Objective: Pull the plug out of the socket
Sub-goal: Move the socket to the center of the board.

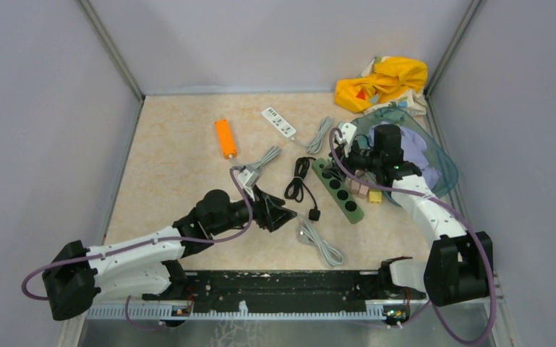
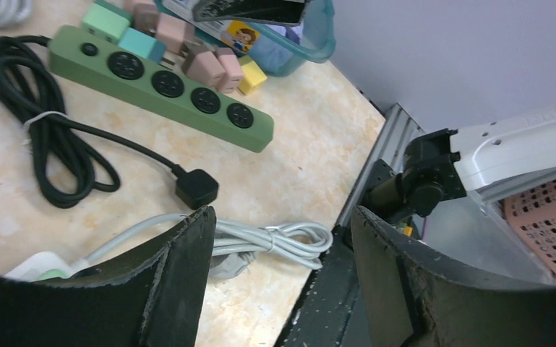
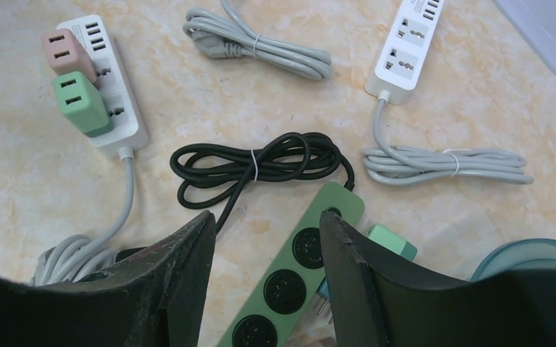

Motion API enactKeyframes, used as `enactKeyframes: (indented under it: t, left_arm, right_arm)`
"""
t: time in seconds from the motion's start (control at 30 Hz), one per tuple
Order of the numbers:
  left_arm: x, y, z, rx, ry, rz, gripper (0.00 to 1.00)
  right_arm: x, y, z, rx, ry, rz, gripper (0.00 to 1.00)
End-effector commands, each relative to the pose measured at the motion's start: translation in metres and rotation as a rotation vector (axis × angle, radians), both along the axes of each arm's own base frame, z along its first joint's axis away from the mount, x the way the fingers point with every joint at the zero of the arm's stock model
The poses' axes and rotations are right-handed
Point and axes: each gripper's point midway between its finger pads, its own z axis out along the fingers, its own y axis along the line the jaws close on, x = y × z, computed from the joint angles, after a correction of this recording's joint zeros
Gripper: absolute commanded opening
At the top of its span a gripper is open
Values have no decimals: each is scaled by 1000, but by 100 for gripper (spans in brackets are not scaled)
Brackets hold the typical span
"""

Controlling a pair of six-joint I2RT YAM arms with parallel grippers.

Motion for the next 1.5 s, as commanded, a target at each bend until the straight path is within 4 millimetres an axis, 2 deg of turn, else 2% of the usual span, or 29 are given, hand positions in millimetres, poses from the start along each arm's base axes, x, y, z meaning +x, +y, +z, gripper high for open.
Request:
enactKeyframes:
  t: [0.0,0.2,0.4,0.47,0.6,0.77,0.97,1.13,1.33,1.47]
  left_arm:
    - [13,23,9,2,-110,105,76]
    - [29,53,-10,139,-101,254,91]
    - [33,67,-28,285,-88,286,94]
    - [37,72,-30,315,-90,311,99]
    - [46,83,-20,356,-89,377,100]
    - [58,94,15,403,-168,388,100]
    - [83,130,47,541,-270,462,100]
    - [98,159,38,624,-304,510,100]
    - [100,169,25,685,-328,503,100]
    - [102,178,19,710,-340,541,100]
  right_arm:
    - [-5,7,26,31,-87,61,56]
    - [-9,10,25,43,-80,88,62]
    - [-14,13,25,56,-75,121,64]
    - [-16,14,26,60,-74,130,66]
    - [-19,18,27,66,-75,151,67]
    - [-26,27,26,64,-75,193,70]
    - [-32,40,30,58,-60,244,70]
    - [-35,51,30,38,-32,291,71]
    - [-44,63,26,-11,1,350,71]
    - [-57,80,25,-19,23,397,71]
